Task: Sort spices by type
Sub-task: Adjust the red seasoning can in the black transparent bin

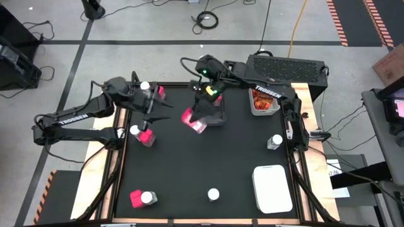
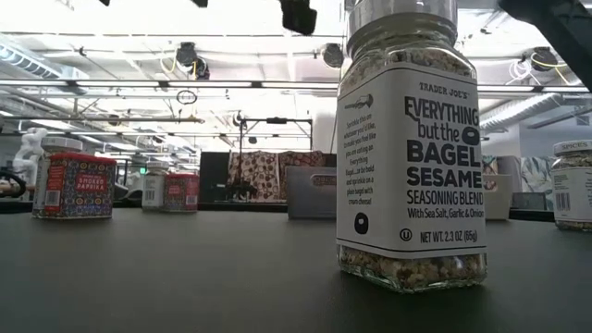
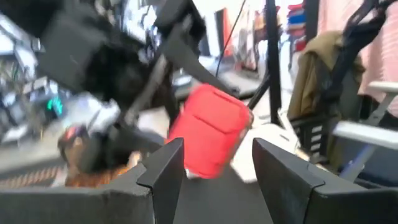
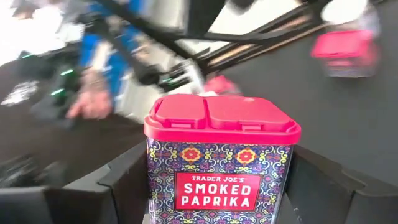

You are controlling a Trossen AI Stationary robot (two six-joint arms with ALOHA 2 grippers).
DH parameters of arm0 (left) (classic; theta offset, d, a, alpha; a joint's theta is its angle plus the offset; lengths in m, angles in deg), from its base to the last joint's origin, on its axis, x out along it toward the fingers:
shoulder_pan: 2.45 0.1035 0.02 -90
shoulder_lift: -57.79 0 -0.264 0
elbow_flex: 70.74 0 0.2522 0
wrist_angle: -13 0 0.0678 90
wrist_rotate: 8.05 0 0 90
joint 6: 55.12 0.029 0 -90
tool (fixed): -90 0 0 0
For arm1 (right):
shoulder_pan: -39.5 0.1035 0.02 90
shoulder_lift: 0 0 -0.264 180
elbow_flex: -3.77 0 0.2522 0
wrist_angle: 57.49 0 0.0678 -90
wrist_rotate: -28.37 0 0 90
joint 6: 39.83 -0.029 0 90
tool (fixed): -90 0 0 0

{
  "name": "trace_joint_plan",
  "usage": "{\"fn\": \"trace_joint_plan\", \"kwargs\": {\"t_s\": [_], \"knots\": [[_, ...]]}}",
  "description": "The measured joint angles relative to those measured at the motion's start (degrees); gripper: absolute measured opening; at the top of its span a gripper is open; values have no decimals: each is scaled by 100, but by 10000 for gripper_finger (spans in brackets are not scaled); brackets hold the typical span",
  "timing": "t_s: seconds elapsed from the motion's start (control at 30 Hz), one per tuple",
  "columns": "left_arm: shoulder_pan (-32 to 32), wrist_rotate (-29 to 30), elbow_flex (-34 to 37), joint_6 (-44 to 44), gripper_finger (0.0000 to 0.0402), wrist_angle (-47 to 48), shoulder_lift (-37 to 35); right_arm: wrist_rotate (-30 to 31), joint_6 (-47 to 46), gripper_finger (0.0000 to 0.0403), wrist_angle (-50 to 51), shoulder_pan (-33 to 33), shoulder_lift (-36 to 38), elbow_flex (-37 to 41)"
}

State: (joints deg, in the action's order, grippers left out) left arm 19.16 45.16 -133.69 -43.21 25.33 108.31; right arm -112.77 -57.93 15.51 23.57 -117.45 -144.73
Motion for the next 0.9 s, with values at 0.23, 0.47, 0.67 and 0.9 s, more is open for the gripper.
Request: {"fn": "trace_joint_plan", "kwargs": {"t_s": [0.23, 0.47, 0.67, 0.9], "knots": [[-173, -66, 0, -113, 194, -427, 14, -328, -68, 298, -138, 218, -32, 0], [-601, 15, 0, -257, 221, -661, 432, -330, -70, 298, -65, 282, -39, 2], [-869, 90, 0, -224, 302, -1158, 653, -332, -70, 298, -35, 282, -39, 2], [-866, 89, -2, -213, 356, -1256, 887, -319, -16, 298, -128, 282, -39, 2]]}}
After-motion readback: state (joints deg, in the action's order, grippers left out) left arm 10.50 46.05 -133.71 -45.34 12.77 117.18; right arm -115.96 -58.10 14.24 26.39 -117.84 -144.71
